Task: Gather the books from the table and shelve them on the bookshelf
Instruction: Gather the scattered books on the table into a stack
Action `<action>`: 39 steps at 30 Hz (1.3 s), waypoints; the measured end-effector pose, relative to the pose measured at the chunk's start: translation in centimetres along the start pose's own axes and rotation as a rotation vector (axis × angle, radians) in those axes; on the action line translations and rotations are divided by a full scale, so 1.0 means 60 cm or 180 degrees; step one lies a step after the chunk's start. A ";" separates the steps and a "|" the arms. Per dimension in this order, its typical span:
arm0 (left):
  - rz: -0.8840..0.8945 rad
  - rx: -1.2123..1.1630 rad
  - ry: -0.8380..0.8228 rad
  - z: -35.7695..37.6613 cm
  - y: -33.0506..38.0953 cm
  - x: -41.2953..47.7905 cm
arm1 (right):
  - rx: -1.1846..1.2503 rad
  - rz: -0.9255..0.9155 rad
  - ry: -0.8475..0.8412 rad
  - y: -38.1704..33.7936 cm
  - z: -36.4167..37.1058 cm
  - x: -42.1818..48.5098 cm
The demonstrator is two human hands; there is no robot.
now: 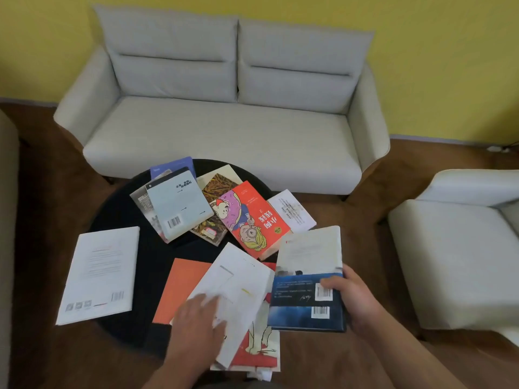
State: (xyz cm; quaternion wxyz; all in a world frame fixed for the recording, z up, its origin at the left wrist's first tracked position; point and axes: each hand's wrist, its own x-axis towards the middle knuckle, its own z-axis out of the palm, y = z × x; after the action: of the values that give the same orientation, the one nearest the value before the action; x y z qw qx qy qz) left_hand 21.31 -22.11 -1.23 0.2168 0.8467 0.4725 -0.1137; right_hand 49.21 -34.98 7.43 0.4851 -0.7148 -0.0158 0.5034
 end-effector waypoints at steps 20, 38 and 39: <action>-0.0931 -0.3351 -0.0875 0.000 -0.038 0.026 | -0.2995 -0.1180 0.0017 0.081 0.247 0.001; -0.0867 -0.3601 -0.0884 -0.024 0.005 0.028 | -0.0265 0.0555 -0.0730 0.154 0.157 0.077; -0.0946 -0.3686 -0.0985 -0.019 0.007 0.023 | -0.0299 0.0498 -0.0740 0.159 0.160 0.076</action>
State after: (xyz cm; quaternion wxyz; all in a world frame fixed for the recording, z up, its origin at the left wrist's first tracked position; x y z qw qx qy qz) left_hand 22.42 -20.71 -0.65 0.6891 0.4903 0.5335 0.0107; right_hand 39.94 -31.20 -2.78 0.4053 -0.6727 -0.0397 0.6177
